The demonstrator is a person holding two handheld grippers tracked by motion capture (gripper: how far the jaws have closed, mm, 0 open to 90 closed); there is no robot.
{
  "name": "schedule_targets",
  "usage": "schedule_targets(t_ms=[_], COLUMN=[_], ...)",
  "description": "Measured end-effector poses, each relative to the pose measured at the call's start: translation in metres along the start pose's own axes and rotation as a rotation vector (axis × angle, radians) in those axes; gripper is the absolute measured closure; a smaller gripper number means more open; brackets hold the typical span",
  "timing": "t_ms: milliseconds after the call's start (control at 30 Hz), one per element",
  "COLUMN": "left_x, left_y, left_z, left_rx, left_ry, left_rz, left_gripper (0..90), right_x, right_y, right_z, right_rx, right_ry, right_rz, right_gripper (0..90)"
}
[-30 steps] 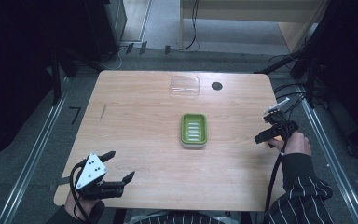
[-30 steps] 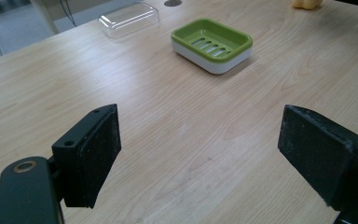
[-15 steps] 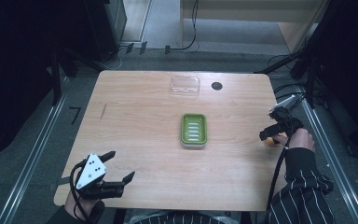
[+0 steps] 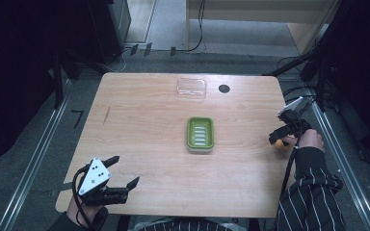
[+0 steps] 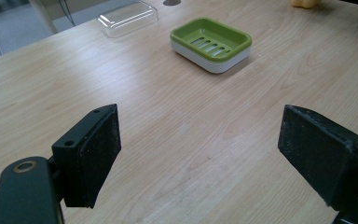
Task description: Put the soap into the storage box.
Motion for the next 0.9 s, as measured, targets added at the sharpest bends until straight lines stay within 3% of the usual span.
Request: schedule_targets(t_ms=[467,900], left_x=[0.0,0.0], left_y=[0.0,0.0], left_z=[0.0,0.0], left_rx=[-0.001,-0.002], left_ry=[0.0,0.0], left_rz=[-0.001,-0.001], left_gripper=[13.6,13.6], right_x=[0.006,0.005], right_y=[-0.021,-0.026], right_z=[0.003,0.004], right_rx=[0.011,0.007], right_ry=[0.002,-0.009], right_rz=[-0.059,-0.075], right_gripper=[0.2,19.1])
Point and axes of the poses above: each handheld gripper's, and its own axes: y roughly backward along the jaws, x roughly out of its top, z roughly to its right, the point moved 6 cm from there along -y, roughly forward along the jaws, and after that the axes turned 11 degrees about -x, right-handed, at the moved point
